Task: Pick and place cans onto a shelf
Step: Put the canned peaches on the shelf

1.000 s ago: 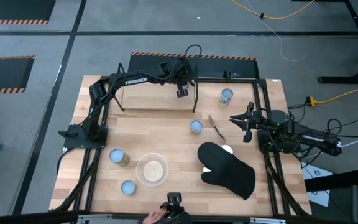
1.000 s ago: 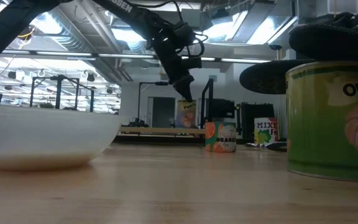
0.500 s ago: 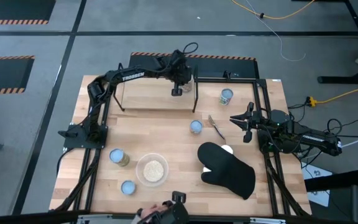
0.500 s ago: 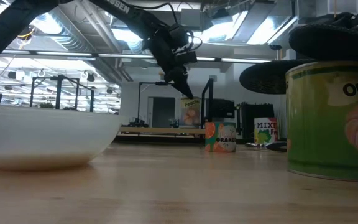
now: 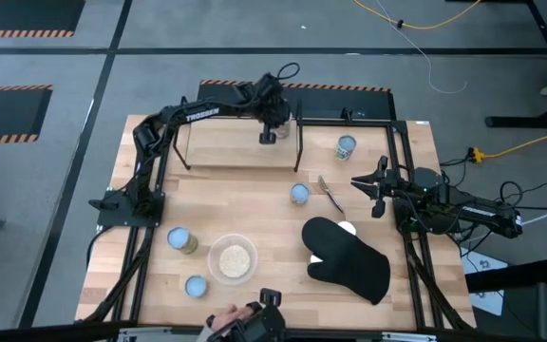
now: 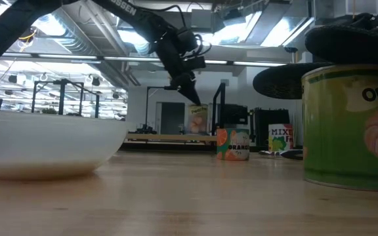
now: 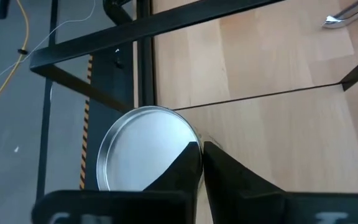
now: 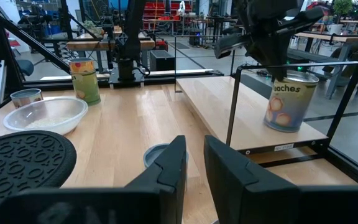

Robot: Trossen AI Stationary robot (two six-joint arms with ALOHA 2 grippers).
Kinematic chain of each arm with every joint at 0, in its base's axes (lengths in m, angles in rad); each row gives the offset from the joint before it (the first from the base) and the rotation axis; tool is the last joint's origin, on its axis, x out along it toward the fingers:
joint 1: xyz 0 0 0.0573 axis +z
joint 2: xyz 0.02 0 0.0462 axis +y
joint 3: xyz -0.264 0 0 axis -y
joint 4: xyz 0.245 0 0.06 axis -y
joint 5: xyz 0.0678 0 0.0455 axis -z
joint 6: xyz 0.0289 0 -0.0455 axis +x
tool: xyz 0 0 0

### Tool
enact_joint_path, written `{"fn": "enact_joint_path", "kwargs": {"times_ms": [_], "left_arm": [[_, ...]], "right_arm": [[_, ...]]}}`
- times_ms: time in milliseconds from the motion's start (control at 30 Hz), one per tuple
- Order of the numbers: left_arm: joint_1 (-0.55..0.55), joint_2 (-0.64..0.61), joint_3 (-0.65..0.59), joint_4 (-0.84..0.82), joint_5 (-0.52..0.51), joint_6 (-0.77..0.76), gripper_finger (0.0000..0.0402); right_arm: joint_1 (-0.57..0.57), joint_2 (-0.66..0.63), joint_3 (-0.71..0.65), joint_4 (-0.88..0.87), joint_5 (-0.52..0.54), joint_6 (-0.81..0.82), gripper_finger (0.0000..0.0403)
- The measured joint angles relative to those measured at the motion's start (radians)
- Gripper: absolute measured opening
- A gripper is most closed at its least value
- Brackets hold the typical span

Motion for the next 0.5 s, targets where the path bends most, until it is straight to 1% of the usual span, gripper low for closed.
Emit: {"fn": "enact_joint_path", "kwargs": {"times_ms": [167,500], "left_arm": [[-0.006,0.0,0.0,0.001,-0.022,0.001,0.0027],[-0.009,0.0,-0.001,0.003,-0.024,0.001,0.0057]], "right_arm": [[0.0,0.0,0.0,0.0,0.0,0.0,0.0064],[0.0,0.0,0.0,0.0,0.0,0.0,0.0064]]}}
